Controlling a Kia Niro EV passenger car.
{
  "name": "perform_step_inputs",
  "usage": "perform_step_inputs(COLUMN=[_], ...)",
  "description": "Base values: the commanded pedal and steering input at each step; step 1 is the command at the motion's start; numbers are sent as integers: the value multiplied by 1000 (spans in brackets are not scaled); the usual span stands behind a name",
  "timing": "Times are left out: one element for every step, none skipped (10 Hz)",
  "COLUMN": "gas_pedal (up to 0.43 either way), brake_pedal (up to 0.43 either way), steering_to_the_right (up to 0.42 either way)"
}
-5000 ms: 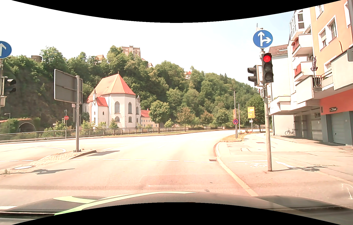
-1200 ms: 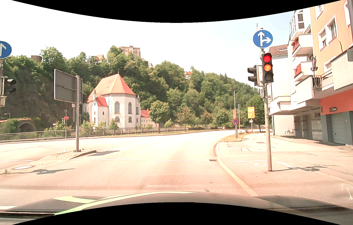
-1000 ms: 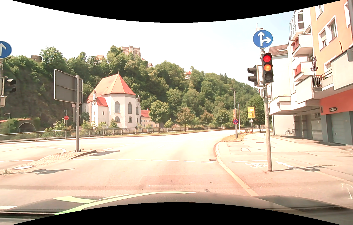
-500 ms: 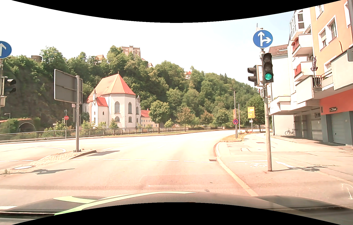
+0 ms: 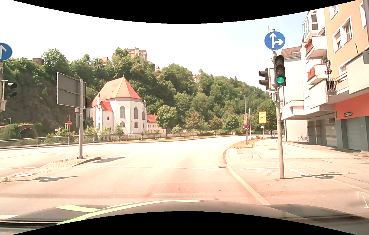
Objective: Follow the waypoints while adhering to traffic rules and regulations
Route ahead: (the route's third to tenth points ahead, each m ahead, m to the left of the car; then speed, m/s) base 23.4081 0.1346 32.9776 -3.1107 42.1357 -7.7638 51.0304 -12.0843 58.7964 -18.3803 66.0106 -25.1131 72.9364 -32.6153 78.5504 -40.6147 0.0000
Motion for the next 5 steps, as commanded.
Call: perform_step_inputs(gas_pedal=[0, 0, 0, 0, 0], brake_pedal=[335, 335, 335, 335, 335], steering_to_the_right=[33, 33, 34, 33, 34])
